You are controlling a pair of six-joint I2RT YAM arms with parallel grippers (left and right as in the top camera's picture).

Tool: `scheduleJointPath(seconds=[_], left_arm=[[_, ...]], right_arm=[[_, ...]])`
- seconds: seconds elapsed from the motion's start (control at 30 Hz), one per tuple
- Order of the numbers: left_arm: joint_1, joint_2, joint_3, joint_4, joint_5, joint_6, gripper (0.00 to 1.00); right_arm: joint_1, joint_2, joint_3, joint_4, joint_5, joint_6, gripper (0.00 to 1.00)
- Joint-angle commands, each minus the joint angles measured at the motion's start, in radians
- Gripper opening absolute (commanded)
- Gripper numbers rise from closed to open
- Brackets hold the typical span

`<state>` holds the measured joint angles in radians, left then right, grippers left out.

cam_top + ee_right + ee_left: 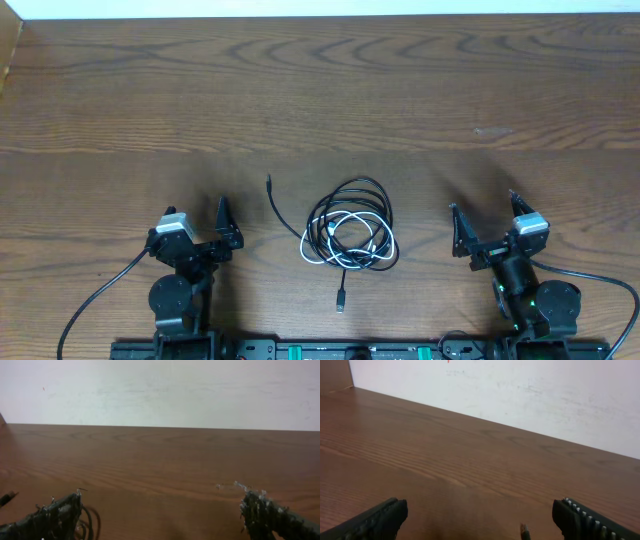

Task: Untangle cables

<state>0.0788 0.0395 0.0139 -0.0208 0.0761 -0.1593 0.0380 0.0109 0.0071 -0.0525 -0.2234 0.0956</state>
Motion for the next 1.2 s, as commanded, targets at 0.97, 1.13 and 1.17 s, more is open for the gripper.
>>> scheduleJointPath(seconds=[0.97,1.13,1.17], left_arm=[[0.006,0.005,-0.010,-0.045,-0.001,0.009,0.98],[0.006,0.005,-0.010,-0.044,0.012,0.008,0.98],[0.006,0.005,-0.010,-0.042,0.019,0.008,0.98]], right_arm=[[0.005,-0.004,-0.002,-0.005,0.007,0.009,0.99],[0.005,-0.004,-0.002,-0.005,0.007,0.009,0.99],[0.005,-0.004,-0.002,-0.005,0.007,0.009,0.99]])
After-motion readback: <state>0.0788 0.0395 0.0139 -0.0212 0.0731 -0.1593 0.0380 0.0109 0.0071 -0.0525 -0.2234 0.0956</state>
